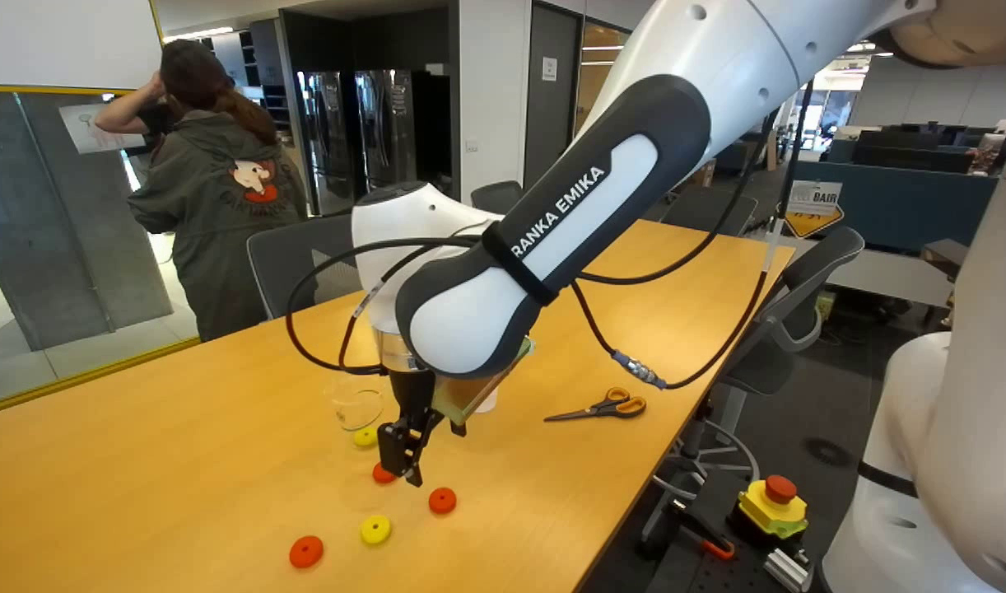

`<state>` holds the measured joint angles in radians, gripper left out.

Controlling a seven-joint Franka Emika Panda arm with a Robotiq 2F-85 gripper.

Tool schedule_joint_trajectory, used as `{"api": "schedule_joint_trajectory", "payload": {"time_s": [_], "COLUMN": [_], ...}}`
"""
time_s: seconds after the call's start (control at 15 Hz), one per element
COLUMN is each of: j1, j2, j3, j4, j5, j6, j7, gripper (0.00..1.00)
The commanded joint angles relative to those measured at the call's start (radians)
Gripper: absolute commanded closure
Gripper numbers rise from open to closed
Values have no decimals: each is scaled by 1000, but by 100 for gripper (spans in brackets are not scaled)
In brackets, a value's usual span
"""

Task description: Put the orange rings inside the white cup, place the yellow rings inside the clear cup

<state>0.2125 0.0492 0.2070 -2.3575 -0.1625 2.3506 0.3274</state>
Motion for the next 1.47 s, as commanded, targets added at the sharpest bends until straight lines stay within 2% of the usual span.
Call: {"api": "schedule_joint_trajectory", "payload": {"time_s": [0.0, 0.47, 1.4], "j1": [-7, -12, -2], "j2": [30, 77, 121], "j3": [-18, -49, -53], "j4": [-37, -78, -107], "j5": [2, 27, 53], "j6": [127, 238, 324], "j7": [6, -9, -17], "gripper": [0, 0, 0]}}
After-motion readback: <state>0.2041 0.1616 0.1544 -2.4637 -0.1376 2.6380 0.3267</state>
